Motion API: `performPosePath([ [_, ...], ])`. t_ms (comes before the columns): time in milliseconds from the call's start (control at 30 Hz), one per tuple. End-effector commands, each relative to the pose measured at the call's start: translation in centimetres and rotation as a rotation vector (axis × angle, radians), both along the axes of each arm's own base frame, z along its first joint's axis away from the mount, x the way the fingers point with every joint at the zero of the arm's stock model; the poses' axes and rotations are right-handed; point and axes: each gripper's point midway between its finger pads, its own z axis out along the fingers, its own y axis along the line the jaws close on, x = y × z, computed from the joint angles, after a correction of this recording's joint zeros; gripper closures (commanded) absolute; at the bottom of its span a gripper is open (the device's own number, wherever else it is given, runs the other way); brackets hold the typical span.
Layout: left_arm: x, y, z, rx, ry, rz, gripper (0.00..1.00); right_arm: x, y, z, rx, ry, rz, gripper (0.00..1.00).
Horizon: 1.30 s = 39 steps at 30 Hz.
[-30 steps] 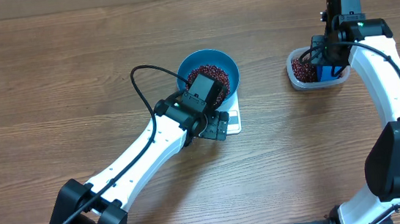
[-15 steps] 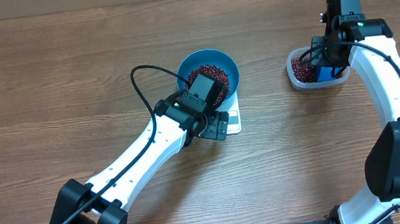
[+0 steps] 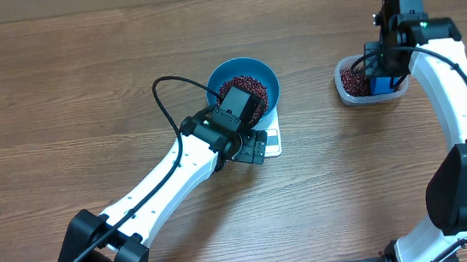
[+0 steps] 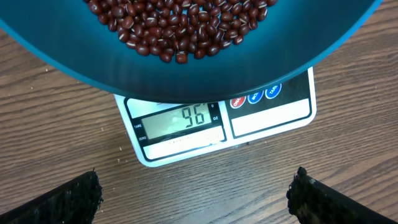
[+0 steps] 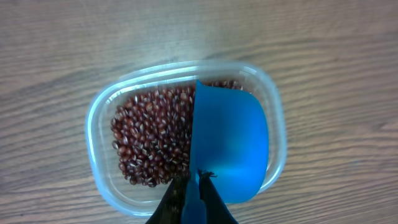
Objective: Scoop item into bowl and weigh 150g on scale
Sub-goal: 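Drag the blue scoop through the beans to fill it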
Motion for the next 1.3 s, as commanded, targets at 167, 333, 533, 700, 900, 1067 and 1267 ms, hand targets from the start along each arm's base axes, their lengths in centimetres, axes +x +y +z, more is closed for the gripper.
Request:
performPosePath([
  [167, 0.1, 0.4, -0.3, 0.014, 0.0, 0.012, 0.01, 0.5, -0.2, 2.6, -0.039, -0.015, 0.075, 0.96],
  [333, 0.1, 0.4, -0.3, 0.014, 0.0, 0.012, 0.01, 0.0, -0.2, 2.3, -0.064, 0.019, 0.146, 0.96],
  [533, 0.1, 0.4, -0.3, 0.014, 0.0, 0.012, 0.01, 0.0, -0.8, 2.3, -0.108, 0.03, 0.16, 0.96],
  [700, 0.1, 0.4, -0.3, 0.014, 0.0, 0.012, 0.01, -0.1, -1.3, 1.9, -0.141, 0.04, 0.155, 0.96],
  [900, 0.1, 0.4, -0.3, 0.014, 0.0, 0.012, 0.0, 0.1, -0.8, 0.6, -0.118, 0.033, 0.177, 0.96],
  [1067, 0.1, 0.4, -0.3, 0.014, 0.0, 0.012, 0.0, -0.8, 0.0, -1.8, -0.067, 0.067, 0.195, 0.96],
  [1267, 0.1, 0.4, -0.3, 0.014, 0.0, 0.012, 0.0, -1.4, 1.7, -4.2, 0.034, 0.069, 0.199, 0.96],
])
